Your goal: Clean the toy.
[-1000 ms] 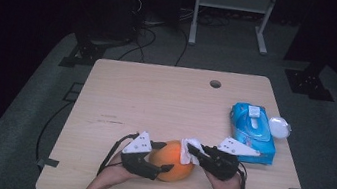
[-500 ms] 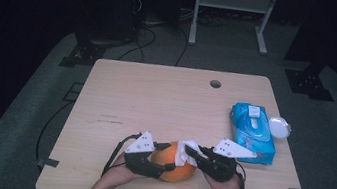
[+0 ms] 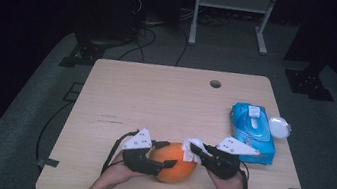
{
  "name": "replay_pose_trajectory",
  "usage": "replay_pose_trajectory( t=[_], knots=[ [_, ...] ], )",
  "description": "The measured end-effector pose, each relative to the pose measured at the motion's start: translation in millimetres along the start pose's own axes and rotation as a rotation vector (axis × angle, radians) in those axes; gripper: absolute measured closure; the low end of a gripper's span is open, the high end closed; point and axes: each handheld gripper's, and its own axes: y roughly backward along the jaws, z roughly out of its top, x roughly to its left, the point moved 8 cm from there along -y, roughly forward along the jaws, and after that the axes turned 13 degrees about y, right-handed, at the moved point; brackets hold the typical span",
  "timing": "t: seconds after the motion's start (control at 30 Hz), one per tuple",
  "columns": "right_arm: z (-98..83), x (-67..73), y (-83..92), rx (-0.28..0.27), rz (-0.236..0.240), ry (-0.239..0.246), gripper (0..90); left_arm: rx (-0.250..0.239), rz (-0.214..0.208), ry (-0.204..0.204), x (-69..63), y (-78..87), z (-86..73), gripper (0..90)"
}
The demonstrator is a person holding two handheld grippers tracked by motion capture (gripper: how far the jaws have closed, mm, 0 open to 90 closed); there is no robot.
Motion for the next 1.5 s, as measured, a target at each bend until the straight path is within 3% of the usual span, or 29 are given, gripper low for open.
replay_pose_trajectory(
  t=[0.07,0.2,0.3,0.37,0.5,0.67,0.77,0.93,1.0,1.07,1.13,1.23,1.3,1.4,1.43,1.5],
  knots=[
    [-1.6,1.2,-1.9,0.000,0.012,-0.018,77.0,0.012,0.016,-0.006,2.1,-3.1,-3.8,26.6],
    [9.1,19.0,-2.4,-0.025,0.067,0.000,76.9,0.021,0.053,-0.032,2.4,-4.7,-5.8,28.5],
    [10.3,25.0,-3.8,-0.022,0.080,0.021,76.9,0.021,0.031,-0.026,3.1,-1.8,-5.4,27.4],
    [5.8,20.3,-4.5,-0.014,0.073,0.015,76.9,0.020,0.006,0.000,4.8,0.9,-4.5,21.4],
    [-0.4,9.4,-3.5,-0.001,0.041,0.005,76.9,0.023,0.013,0.054,13.8,1.7,-6.9,11.4],
    [5.6,17.0,-3.6,-0.013,0.056,-0.010,76.9,0.036,0.038,0.013,9.2,-2.8,-10.3,26.1],
    [13.1,28.1,-3.3,-0.029,0.083,0.022,76.9,0.048,0.034,-0.011,4.0,-3.4,-9.4,27.5],
    [4.0,19.2,-4.7,-0.001,0.060,0.028,77.0,0.038,-0.044,0.027,5.1,4.4,-8.1,19.9],
    [1.8,13.0,-3.6,-0.003,0.050,0.008,77.0,0.035,-0.038,0.031,6.2,3.7,-7.8,19.1],
    [3.0,11.4,-3.0,0.001,0.037,0.015,76.9,0.031,-0.005,0.005,4.7,1.0,-8.5,24.4],
    [6.5,14.7,-2.0,-0.011,0.039,0.002,76.9,0.021,0.036,-0.027,2.9,-1.2,-7.2,31.6],
    [14.7,24.7,0.2,-0.034,0.061,0.025,76.9,0.007,0.063,-0.031,-0.1,-1.2,-2.1,35.5],
    [15.4,25.0,0.4,-0.030,0.059,0.045,76.9,0.014,0.039,-0.028,-3.0,-0.5,-2.8,35.1],
    [7.5,16.8,0.0,-0.014,0.049,0.032,76.9,0.034,-0.058,-0.016,-10.2,1.0,-5.4,30.8],
    [4.3,13.5,-0.1,-0.006,0.041,0.027,77.0,0.032,-0.075,-0.017,-11.3,1.6,-5.4,29.6],
    [1.6,8.2,0.5,-0.008,0.034,0.011,76.9,0.027,-0.069,-0.017,-9.2,1.1,-4.8,24.7]
  ],
)
